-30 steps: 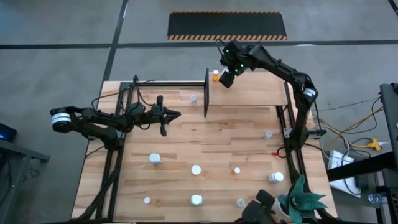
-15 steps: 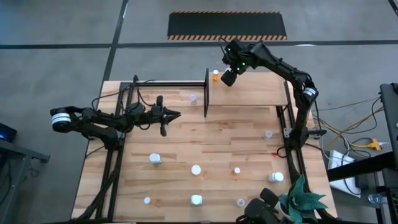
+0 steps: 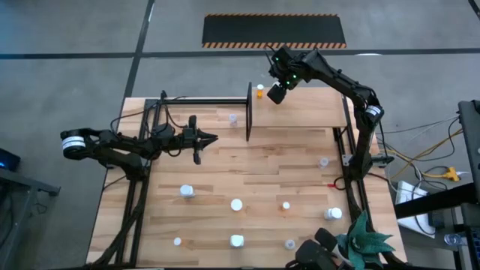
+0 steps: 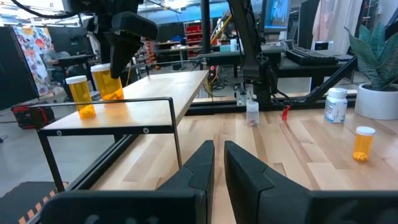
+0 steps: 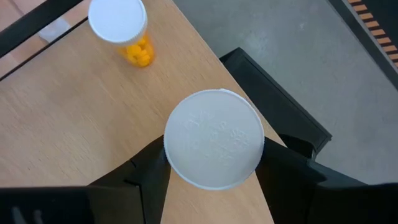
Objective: Pick and place medicine bottles onto shelf by color
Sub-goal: Put the middle big orange pill bottle on the shelf, then put the middle white pill bottle on the shelf
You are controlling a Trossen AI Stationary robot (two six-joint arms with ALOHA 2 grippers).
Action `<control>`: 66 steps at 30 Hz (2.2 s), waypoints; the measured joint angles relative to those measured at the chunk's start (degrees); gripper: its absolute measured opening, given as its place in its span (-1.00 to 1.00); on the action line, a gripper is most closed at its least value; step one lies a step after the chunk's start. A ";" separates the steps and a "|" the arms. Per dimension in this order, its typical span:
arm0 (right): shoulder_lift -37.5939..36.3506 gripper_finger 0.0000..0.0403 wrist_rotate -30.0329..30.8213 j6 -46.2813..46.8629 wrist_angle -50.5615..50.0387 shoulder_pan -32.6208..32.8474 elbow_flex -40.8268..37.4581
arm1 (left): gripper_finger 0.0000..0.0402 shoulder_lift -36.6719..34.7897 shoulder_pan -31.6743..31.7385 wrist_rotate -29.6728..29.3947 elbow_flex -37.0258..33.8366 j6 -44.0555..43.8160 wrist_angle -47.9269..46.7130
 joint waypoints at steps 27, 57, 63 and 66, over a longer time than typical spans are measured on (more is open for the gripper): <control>-6.04 0.20 0.02 0.31 -3.68 0.33 1.40 | -0.90 0.00 0.02 0.01 -0.09 0.02 0.00; -47.04 -0.90 3.60 38.14 9.59 40.52 -52.24 | -0.90 2.99 0.01 0.01 0.72 0.02 -0.01; -47.79 -0.90 6.17 49.32 7.92 50.81 -55.35 | -0.90 3.98 0.00 0.01 1.19 0.04 0.60; -46.14 -0.84 4.71 53.54 7.80 55.19 -55.58 | -0.90 4.35 0.02 0.01 1.20 0.04 1.61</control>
